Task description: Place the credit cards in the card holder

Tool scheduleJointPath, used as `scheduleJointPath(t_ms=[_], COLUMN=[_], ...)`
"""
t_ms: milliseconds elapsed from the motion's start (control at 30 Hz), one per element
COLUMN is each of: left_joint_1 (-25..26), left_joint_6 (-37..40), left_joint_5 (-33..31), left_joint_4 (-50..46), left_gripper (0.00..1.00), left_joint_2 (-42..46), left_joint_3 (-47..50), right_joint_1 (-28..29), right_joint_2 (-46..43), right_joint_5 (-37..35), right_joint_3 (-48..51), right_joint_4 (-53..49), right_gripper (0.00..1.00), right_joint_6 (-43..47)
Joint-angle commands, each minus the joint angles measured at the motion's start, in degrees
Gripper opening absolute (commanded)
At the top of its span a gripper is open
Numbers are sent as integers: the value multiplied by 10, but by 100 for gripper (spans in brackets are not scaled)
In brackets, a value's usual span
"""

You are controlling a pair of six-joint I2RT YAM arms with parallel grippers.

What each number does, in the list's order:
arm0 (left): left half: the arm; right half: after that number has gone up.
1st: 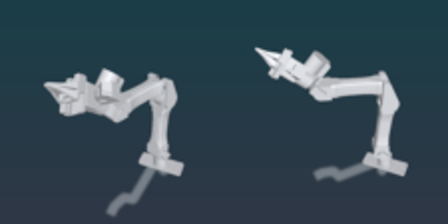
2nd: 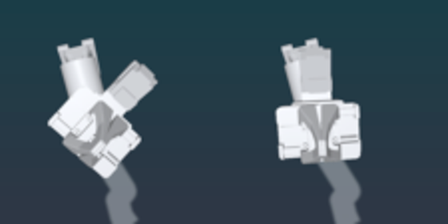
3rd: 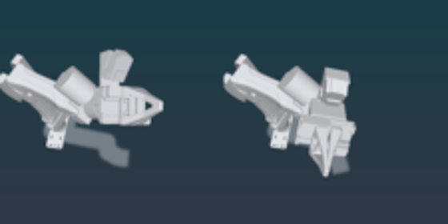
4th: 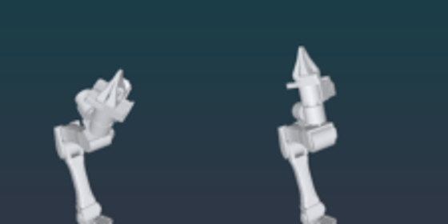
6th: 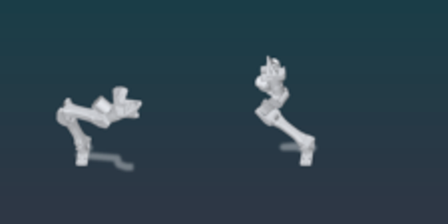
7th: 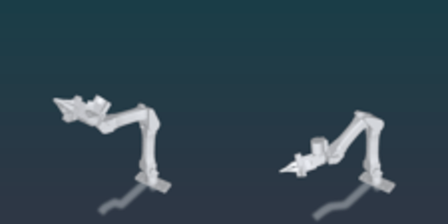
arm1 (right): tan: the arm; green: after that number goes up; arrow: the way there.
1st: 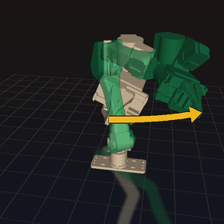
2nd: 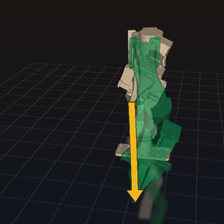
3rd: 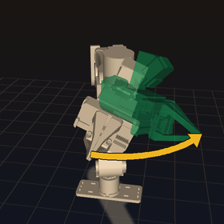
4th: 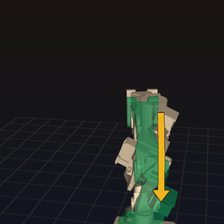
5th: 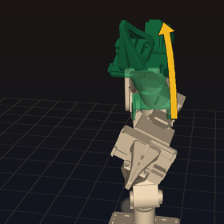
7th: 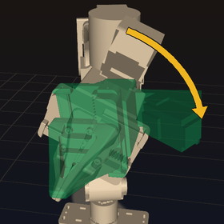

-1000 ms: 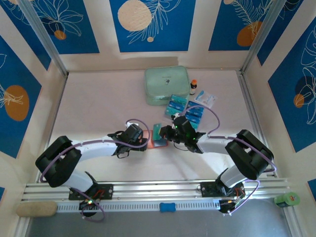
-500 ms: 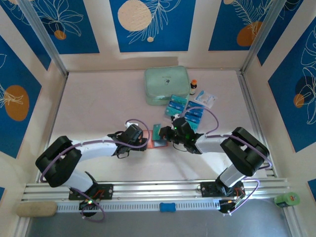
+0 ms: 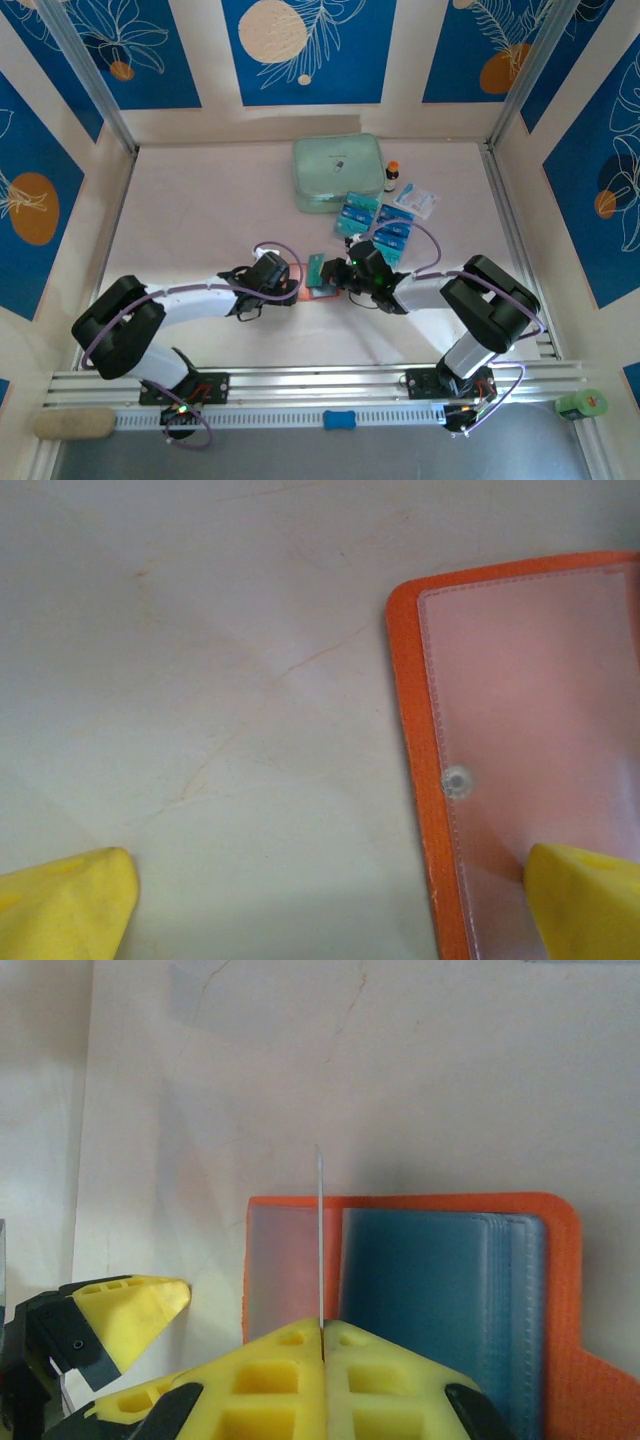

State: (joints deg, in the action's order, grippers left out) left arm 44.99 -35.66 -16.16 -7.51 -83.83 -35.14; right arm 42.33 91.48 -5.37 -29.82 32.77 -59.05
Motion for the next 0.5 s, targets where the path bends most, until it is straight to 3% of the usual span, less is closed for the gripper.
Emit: scheduleJointPath(t_ms=[0,467], left_joint_1=[-5,-6], left_joint_6=[-7,-8], left_joint_5=[3,3], left_joint_4=[-6,-5], left_gripper=[100,100], left_joint_2=[-1,2], left_joint_3=[13,16], right_joint_1=[4,4], right_joint_2=[12,25], right_joint_5=[9,18], right_joint_3=[8,24], right_joint_4=[19,41], right_gripper=[0,0], right_joint_6=[-9,-26])
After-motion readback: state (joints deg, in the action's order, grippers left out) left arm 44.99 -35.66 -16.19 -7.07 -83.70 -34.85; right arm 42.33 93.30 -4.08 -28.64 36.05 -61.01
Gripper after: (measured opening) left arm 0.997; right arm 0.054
